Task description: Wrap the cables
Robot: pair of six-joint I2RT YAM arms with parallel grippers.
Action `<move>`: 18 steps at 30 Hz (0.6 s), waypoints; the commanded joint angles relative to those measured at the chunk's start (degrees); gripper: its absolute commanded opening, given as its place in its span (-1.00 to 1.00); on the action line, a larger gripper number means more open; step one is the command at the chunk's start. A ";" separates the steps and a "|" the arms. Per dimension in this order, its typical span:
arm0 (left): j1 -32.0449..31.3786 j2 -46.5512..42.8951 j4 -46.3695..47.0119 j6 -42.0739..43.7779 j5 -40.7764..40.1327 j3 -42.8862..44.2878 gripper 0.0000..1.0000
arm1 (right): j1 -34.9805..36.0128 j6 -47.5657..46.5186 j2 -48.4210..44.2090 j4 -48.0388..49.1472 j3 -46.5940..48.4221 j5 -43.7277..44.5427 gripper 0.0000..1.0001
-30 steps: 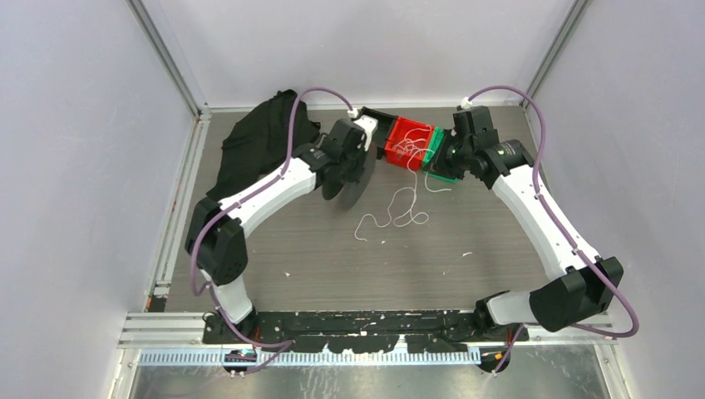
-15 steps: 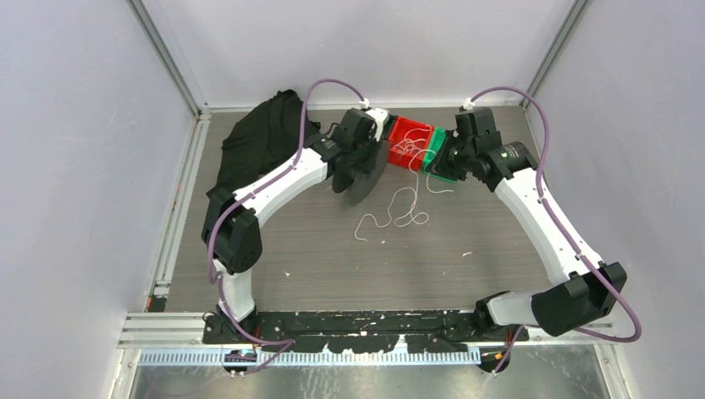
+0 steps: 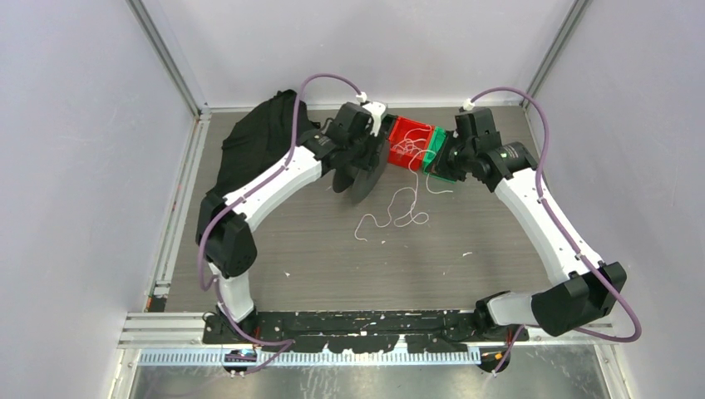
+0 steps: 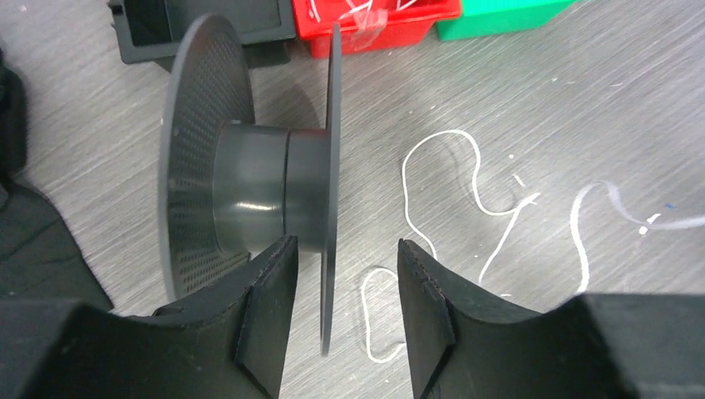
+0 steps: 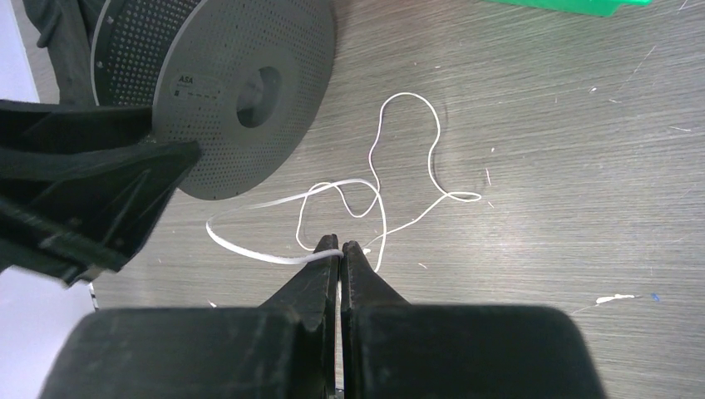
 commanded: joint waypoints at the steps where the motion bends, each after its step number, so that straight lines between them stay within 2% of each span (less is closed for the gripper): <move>1: -0.28 -7.72 0.09 -1.01 2.05 3.97 -0.01 | 0.27 0.60 -2.13 1.09 -0.38 -0.52 -0.99; 6: -0.20 -11.92 -1.68 -1.96 0.98 4.28 0.04 | 0.33 -0.34 -1.70 1.25 0.29 -1.27 -0.99; 9: 0.11 -13.83 -3.68 -3.16 0.03 4.67 0.09 | 0.31 -0.45 -0.49 1.10 2.15 -5.37 -0.99; 12: 0.76 -14.52 -8.26 -4.16 2.32 6.93 0.07 | 0.27 1.12 0.77 0.25 3.73 -9.74 -0.99; 15: 0.93 -15.78 -11.60 -3.79 12.30 7.95 0.04 | 0.32 2.07 0.52 -1.21 4.25 -11.97 -0.99; 18: 0.85 -17.57 -10.89 -4.40 26.26 5.81 0.03 | 0.33 2.13 -1.32 -2.23 3.74 -13.88 -0.99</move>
